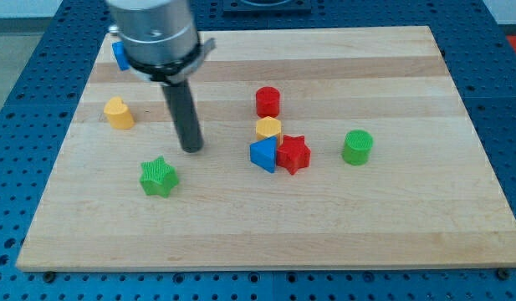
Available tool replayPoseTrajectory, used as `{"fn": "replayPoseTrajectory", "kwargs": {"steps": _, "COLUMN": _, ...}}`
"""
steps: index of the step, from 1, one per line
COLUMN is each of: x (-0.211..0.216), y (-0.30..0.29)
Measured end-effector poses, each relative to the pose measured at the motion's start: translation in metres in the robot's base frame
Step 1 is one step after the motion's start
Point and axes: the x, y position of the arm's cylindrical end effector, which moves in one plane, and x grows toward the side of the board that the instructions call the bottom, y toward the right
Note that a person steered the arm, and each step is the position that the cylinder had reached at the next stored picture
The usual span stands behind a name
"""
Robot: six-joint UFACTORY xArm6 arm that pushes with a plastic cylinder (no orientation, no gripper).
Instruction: Move the green star to the bottom left
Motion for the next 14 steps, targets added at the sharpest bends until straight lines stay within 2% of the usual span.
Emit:
{"fn": "replayPoseTrajectory", "kwargs": {"steps": 1, "x": 0.032, "y": 0.004}}
{"fn": "replayPoseTrajectory", "kwargs": {"steps": 2, "x": 0.042, "y": -0.001}}
{"fn": "replayPoseTrajectory", "kwargs": {"steps": 5, "x": 0.043, "y": -0.083}}
{"fn": "replayPoseTrajectory", "kwargs": {"steps": 9, "x": 0.025, "y": -0.118}}
{"fn": "replayPoseTrajectory", "kwargs": {"steps": 10, "x": 0.032, "y": -0.134}}
{"fn": "replayPoseTrajectory", "kwargs": {"steps": 11, "x": 0.050, "y": -0.134}}
{"fn": "replayPoseTrajectory", "kwargs": {"steps": 14, "x": 0.064, "y": -0.134}}
